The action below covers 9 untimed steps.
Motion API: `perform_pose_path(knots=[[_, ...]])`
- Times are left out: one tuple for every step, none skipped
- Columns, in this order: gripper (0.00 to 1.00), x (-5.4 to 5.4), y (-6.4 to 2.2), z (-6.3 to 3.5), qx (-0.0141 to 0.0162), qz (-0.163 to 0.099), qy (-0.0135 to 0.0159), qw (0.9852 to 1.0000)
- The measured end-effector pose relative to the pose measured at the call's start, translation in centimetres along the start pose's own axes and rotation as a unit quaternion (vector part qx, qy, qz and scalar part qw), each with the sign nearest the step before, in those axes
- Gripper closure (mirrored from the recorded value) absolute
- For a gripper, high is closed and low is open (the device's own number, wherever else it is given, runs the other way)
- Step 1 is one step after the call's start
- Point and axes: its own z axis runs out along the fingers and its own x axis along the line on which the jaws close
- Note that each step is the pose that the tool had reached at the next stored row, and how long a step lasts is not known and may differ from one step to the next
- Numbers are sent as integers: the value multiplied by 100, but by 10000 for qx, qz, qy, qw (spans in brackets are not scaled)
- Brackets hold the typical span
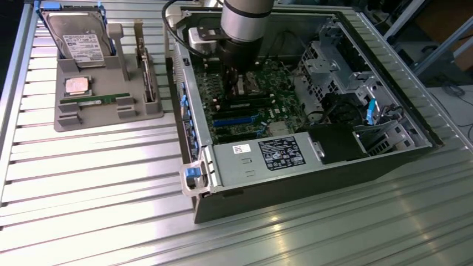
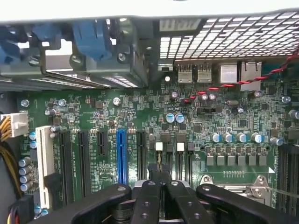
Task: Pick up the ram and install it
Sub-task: 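Press down the ram until it locks into place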
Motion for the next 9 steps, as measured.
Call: perform_pose_path(knots=[[89,-1,1,22,0,0,0,10000],[89,-1,1,27,0,1,-1,10000],[89,-1,1,28,1,1,-2,10000],[89,-2,0,23,8,-1,-5,10000],[89,-3,-1,6,17,-3,-12,10000],[89,2,-2,-68,21,-6,-10,10000],[89,5,-8,-111,20,-6,-6,10000],[89,5,-73,-114,18,-9,-5,10000],[89,4,-122,-113,12,-10,-6,10000]])
